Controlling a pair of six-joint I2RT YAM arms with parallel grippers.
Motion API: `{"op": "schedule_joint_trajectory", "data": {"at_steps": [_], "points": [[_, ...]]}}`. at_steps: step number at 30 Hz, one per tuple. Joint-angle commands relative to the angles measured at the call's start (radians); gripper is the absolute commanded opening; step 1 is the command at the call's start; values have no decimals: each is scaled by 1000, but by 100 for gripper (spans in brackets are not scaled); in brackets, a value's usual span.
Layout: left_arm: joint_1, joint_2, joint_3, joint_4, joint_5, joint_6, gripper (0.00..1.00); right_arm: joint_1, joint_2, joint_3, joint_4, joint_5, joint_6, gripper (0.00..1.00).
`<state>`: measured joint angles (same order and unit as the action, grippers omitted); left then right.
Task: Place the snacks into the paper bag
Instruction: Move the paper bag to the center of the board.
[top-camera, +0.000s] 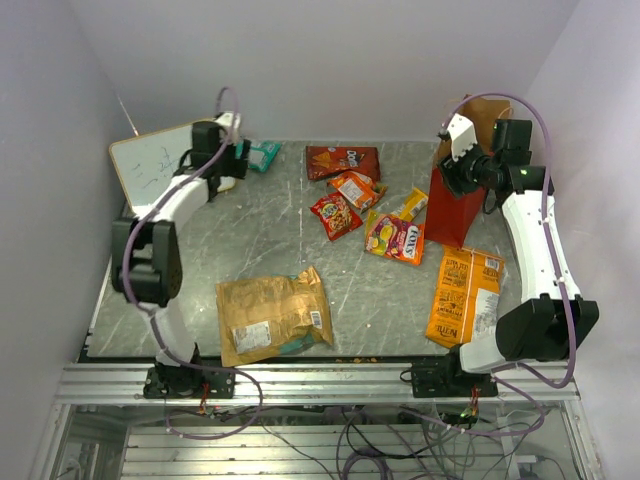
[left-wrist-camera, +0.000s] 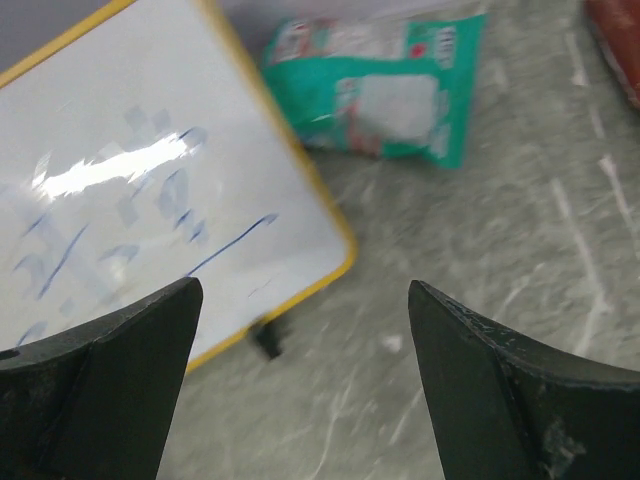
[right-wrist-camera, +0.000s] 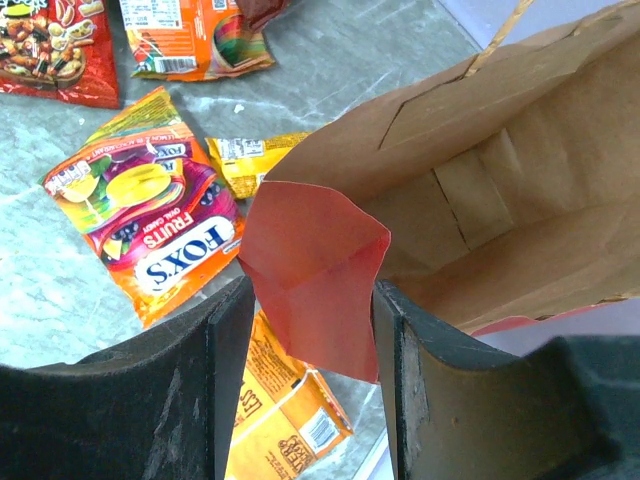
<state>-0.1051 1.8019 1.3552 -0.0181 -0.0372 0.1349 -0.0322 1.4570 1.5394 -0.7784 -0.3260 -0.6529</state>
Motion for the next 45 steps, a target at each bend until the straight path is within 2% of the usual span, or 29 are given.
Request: {"op": "schedule_joint_trajectory", "data": {"at_steps": [1,8,17,24,27,31,35,40,45], "points": [[-76,195,182,-38,13,68,95,6,-13,-10,36,-9,26,51],[-137,486,530,-127,6,101,92,6,-15,-25,53,-12,49,51],[-170,686,722,-148,-103,130,83,6,-29,-56,77,8,66,52],[-171,725,724,-121,-139,160,66,6,-30,-68,88,15,83,52],[-171,737,719,-102,-163,193,55,6,-26,-58,80,17,90,52],[-171,739,710,-92,-156,221,32,6,-32,-39,63,23,93,53],[-177,707,679,-103,-53,252,8,5,-43,-15,42,32,98,51],[-216,625,604,-88,91,317,7,6,-54,14,27,21,111,50],[-280,577,578,-157,192,288,7,5,-52,17,13,8,112,49]]}}
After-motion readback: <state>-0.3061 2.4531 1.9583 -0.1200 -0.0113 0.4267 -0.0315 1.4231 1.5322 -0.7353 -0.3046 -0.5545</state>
